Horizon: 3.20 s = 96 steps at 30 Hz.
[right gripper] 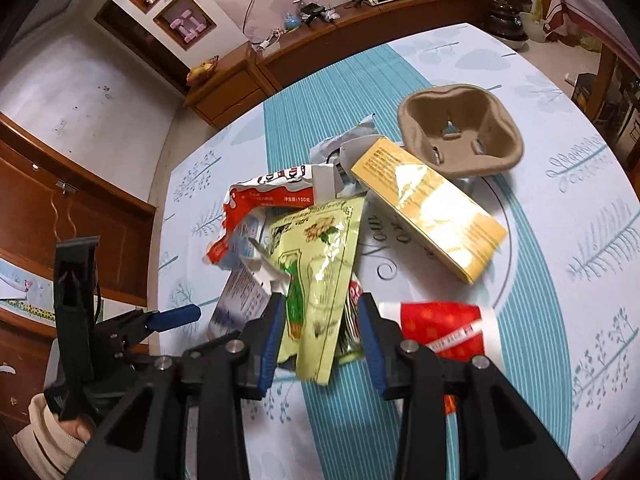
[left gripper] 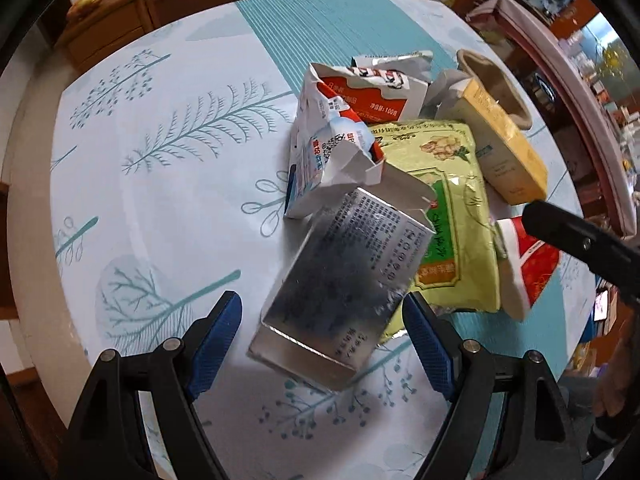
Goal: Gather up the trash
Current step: 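Grasp the yellow-green snack bag with the right gripper while the left grasps the silver foil box, then lift the held bag and foil box and carry them over the black bin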
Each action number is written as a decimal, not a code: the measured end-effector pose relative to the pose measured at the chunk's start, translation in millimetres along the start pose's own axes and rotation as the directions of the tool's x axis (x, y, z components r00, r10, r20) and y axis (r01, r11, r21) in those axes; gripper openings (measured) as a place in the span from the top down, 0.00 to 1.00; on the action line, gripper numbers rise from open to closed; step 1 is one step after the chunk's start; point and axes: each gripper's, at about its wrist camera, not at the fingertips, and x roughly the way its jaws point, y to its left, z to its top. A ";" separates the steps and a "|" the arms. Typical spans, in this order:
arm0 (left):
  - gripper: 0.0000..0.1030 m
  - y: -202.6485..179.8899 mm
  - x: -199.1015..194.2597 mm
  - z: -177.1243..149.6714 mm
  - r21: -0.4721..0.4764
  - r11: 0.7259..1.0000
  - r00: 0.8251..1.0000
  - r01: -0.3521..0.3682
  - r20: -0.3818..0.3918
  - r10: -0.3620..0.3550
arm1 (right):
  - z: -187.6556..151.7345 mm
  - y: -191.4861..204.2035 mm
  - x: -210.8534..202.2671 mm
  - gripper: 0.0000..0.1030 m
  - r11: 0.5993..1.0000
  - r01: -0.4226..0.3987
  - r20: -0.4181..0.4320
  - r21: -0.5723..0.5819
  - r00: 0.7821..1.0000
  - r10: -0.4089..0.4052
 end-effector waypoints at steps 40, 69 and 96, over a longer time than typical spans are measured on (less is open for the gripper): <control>0.32 -4.1 26.6 -11.4 -0.106 0.991 0.997 0.079 0.008 -0.079 | -18.4 12.6 57.7 0.80 0.997 -0.077 -0.104 0.024 0.991 0.079; 0.32 -26.4 -15.9 -55.4 -0.136 0.986 0.995 0.093 0.052 -0.087 | -28.0 18.0 20.6 0.79 0.986 0.010 -0.035 -0.166 0.999 -0.016; 0.32 -19.3 -36.8 -82.1 -0.170 0.980 0.992 0.106 0.084 -0.093 | -59.8 45.0 4.9 0.94 0.924 0.126 0.033 -0.361 0.992 -0.123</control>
